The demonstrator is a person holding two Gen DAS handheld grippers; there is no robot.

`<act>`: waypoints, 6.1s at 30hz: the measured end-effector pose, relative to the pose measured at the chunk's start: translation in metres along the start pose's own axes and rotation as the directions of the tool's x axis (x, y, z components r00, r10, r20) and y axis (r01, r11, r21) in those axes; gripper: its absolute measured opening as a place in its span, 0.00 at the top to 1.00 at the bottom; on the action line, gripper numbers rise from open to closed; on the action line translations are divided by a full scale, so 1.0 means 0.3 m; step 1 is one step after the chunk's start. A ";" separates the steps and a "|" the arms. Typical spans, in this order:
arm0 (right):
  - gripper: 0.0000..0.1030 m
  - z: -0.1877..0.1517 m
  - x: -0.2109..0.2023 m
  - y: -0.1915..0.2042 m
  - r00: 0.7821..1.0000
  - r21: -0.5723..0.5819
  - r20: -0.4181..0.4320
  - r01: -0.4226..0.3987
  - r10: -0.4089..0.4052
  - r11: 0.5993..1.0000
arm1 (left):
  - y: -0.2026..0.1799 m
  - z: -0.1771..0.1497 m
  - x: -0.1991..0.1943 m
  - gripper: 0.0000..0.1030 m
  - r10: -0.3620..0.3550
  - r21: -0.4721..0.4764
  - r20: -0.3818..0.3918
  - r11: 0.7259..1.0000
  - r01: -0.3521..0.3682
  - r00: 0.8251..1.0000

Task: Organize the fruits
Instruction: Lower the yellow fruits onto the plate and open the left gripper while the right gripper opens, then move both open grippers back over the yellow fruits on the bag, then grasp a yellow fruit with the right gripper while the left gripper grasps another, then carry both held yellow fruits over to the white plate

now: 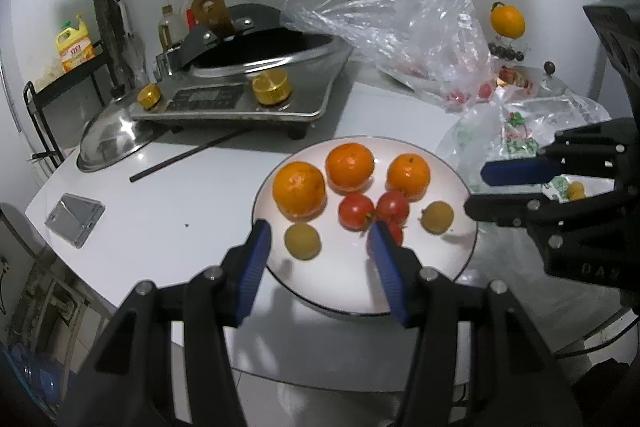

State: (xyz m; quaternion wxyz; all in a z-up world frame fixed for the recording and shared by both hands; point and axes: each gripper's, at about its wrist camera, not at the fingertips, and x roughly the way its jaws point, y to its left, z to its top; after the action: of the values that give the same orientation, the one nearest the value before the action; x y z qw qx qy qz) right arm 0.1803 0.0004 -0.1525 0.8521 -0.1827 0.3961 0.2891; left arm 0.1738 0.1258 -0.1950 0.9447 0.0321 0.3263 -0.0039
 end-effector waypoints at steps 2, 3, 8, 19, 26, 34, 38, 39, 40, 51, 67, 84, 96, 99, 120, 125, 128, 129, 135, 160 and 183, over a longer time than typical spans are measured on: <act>0.70 -0.007 -0.019 0.000 1.000 0.001 0.009 0.004 -0.004 1.000 | -0.004 0.000 -0.007 0.48 0.001 -0.003 0.000 1.000 -0.001 1.000; 0.70 -0.009 -0.026 0.000 1.000 0.002 0.012 0.005 -0.005 1.000 | -0.007 -0.001 -0.016 0.48 0.001 -0.005 0.003 1.000 -0.001 1.000; 0.67 -0.027 -0.066 -0.003 1.000 0.007 0.026 0.012 -0.012 1.000 | -0.029 -0.003 -0.054 0.48 0.005 -0.003 0.014 1.000 -0.005 1.000; 0.66 -0.083 -0.158 -0.036 0.998 0.032 0.060 0.025 -0.027 0.999 | -0.105 -0.003 -0.117 0.48 -0.001 0.017 0.034 1.000 0.000 0.999; 0.66 -0.131 -0.209 -0.074 0.997 0.053 0.073 0.035 -0.039 0.998 | -0.169 0.006 -0.148 0.48 -0.007 0.039 0.042 0.999 0.006 0.999; 0.66 -0.191 -0.270 -0.138 0.994 0.090 0.093 0.042 -0.050 0.995 | -0.270 0.018 -0.173 0.47 -0.029 0.074 0.038 0.997 0.026 0.999; 0.66 -0.224 -0.298 -0.174 0.993 0.106 0.101 0.045 -0.056 0.993 | -0.326 0.024 -0.176 0.47 -0.049 0.091 0.029 0.995 0.046 0.998; 0.66 -0.231 -0.302 -0.182 0.993 0.111 0.101 0.047 -0.058 0.993 | -0.338 0.025 -0.177 0.47 -0.054 0.094 0.026 0.994 0.052 0.998; 0.66 -0.241 -0.309 -0.193 0.993 0.116 0.102 0.049 -0.061 0.992 | -0.355 0.026 -0.177 0.47 -0.062 0.099 0.023 0.993 0.060 0.998; 0.66 -0.328 -0.359 -0.284 0.990 0.168 0.115 0.057 -0.077 0.984 | -0.491 0.034 -0.168 0.47 -0.109 0.137 -0.009 0.985 0.109 0.994; 0.66 -0.461 -0.397 -0.456 0.988 0.256 0.095 0.096 -0.124 0.962 | -0.657 0.057 -0.110 0.45 -0.189 0.175 -0.061 0.965 0.197 0.980; 0.66 -0.499 -0.322 -0.561 0.994 0.273 0.063 0.065 -0.085 0.960 | -0.767 0.072 -0.045 0.12 -0.202 0.217 -0.081 0.952 0.215 0.976; 0.66 -0.481 -0.247 -0.592 0.998 0.273 0.053 0.003 -0.019 0.962 | -0.805 0.071 0.021 0.13 -0.200 0.250 -0.117 0.942 0.223 0.973; 0.66 -0.475 -0.230 -0.593 0.999 0.268 0.050 -0.010 -0.004 0.963 | -0.806 0.068 0.038 0.13 -0.203 0.249 -0.124 0.941 0.228 0.971; 0.74 -0.463 -0.158 -0.595 0.998 0.265 0.014 -0.059 0.058 0.962 | -0.829 0.062 0.114 0.28 -0.214 0.268 -0.160 0.930 0.251 0.964; 0.74 -0.469 -0.184 -0.606 0.998 0.268 0.029 -0.055 0.049 0.962 | -0.863 0.064 0.120 0.38 -0.229 0.283 -0.169 0.920 0.270 0.959; 0.74 -0.479 -0.199 -0.624 0.998 0.278 0.036 -0.050 0.041 0.959 | -0.883 0.064 0.134 0.43 -0.229 0.292 -0.181 0.916 0.274 0.957; 0.74 -0.483 -0.206 -0.631 0.998 0.282 0.040 -0.048 0.039 0.958 | -0.890 0.065 0.137 0.50 -0.233 0.292 -0.186 0.914 0.280 0.955; 0.74 -0.496 -0.228 -0.647 0.998 0.286 0.053 -0.049 0.035 0.957 | -0.927 0.071 0.165 0.57 -0.263 0.284 -0.213 0.905 0.317 0.941; 0.74 -0.483 -0.301 -0.637 0.996 0.282 0.090 -0.021 -0.005 0.959 | -0.899 0.082 0.116 0.74 -0.302 0.268 -0.182 0.900 0.343 0.936; 0.74 -0.386 -0.348 -0.476 0.994 0.210 0.103 0.003 -0.025 0.978 | -0.709 0.097 -0.026 0.74 -0.315 0.208 -0.072 0.923 0.323 0.946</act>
State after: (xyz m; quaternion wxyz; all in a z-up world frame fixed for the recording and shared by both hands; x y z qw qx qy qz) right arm 0.1511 -0.2078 -0.1310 0.8884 -0.0791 0.3775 0.2488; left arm 0.1798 -0.0884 -0.1796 0.9161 0.0818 0.3422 -0.1924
